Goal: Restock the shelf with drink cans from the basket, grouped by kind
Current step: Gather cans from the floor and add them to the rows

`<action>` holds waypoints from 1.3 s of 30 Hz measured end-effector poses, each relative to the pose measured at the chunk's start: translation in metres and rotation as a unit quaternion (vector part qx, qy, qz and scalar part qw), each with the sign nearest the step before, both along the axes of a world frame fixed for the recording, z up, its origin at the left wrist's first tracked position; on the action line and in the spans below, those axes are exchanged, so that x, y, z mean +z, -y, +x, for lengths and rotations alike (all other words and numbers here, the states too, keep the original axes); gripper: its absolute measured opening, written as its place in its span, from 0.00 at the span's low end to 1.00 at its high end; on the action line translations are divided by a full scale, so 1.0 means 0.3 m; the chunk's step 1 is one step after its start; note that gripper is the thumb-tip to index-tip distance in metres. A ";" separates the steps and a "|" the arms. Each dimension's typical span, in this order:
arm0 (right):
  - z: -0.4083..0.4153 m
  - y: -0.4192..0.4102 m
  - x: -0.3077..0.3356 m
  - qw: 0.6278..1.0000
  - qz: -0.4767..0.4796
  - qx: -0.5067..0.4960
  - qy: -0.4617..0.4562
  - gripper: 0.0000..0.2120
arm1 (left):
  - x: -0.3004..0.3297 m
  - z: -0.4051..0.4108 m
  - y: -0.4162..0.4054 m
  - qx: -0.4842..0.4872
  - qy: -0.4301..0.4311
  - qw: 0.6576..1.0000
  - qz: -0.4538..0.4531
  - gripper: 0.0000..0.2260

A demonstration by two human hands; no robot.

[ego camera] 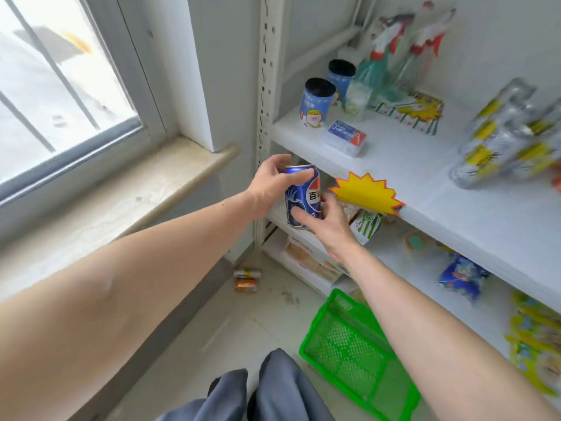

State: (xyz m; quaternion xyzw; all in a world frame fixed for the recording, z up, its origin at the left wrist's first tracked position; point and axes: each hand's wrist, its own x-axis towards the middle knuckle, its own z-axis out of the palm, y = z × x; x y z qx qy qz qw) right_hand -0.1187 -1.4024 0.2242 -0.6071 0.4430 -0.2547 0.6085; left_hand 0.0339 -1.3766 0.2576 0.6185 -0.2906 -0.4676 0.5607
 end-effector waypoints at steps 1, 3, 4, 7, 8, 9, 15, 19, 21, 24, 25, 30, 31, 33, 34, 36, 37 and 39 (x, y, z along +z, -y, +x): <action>-0.007 0.000 0.025 1.000 0.010 -0.005 0.023 0.27 | 0.028 -0.004 0.005 -0.016 -0.007 1.000 -0.008 0.39; -0.022 -0.006 0.075 0.998 0.029 -0.014 0.049 0.28 | 0.077 -0.015 0.010 -0.053 -0.025 0.998 -0.023 0.37; -0.032 -0.012 0.096 0.998 0.033 -0.018 0.055 0.29 | 0.098 -0.022 0.009 -0.074 -0.030 0.996 -0.028 0.36; -0.071 -0.037 0.134 0.995 0.051 -0.046 0.073 0.28 | 0.139 -0.046 0.006 -0.128 -0.043 0.990 -0.029 0.30; -0.086 -0.046 0.145 0.994 0.055 -0.059 0.079 0.29 | 0.153 -0.056 0.003 -0.146 -0.047 0.988 -0.024 0.27; -0.106 -0.054 0.159 0.992 0.053 -0.076 0.083 0.31 | 0.169 -0.068 0.002 -0.167 -0.051 0.984 -0.021 0.24; -0.248 -0.062 0.240 0.981 0.005 -0.163 0.104 0.32 | 0.178 -0.190 -0.012 -0.301 -0.059 0.951 -0.039 0.20; -0.371 -0.062 0.292 0.971 -0.029 -0.210 0.113 0.26 | 0.209 -0.332 -0.022 -0.340 -0.026 0.939 -0.050 0.22; -0.443 -0.060 0.318 0.968 -0.043 -0.221 0.110 0.31 | 0.230 -0.412 -0.021 -0.365 -0.010 0.929 -0.057 0.24; -0.574 -0.055 0.347 0.965 -0.056 -0.240 0.094 0.36 | 0.248 -0.537 -0.011 -0.395 0.007 0.916 -0.075 0.27; -0.624 -0.054 0.356 0.964 -0.061 -0.243 0.087 0.36 | 0.254 -0.584 -0.008 -0.399 0.016 0.913 -0.084 0.29; -0.899 -0.042 0.381 0.960 -0.075 -0.265 0.058 0.29 | 0.253 -0.882 0.003 -0.373 0.027 0.916 -0.143 0.41; -0.954 -0.040 0.381 0.958 -0.073 -0.270 0.059 0.29 | 0.251 -0.942 0.008 -0.365 0.030 0.919 -0.148 0.41; -1.055 -0.036 0.379 0.958 -0.075 -0.272 0.056 0.29 | 0.245 -1.051 0.016 -0.354 0.032 0.921 -0.161 0.40; -1.103 -0.035 0.379 0.958 -0.074 -0.271 0.050 0.29 | 0.240 -1.098 0.020 -0.350 0.030 0.922 -0.164 0.39; -1.193 -0.030 0.382 0.960 -0.076 -0.265 0.043 0.30 | 0.232 -1.179 0.031 -0.345 0.025 0.925 -0.159 0.38; -1.236 -0.026 0.386 0.962 -0.079 -0.260 0.034 0.29 | 0.227 -1.215 0.038 -0.345 0.023 0.925 -0.156 0.38; -1.317 -0.014 0.401 0.966 -0.084 -0.242 0.013 0.24 | 0.219 -1.279 0.055 -0.345 0.021 0.926 -0.150 0.38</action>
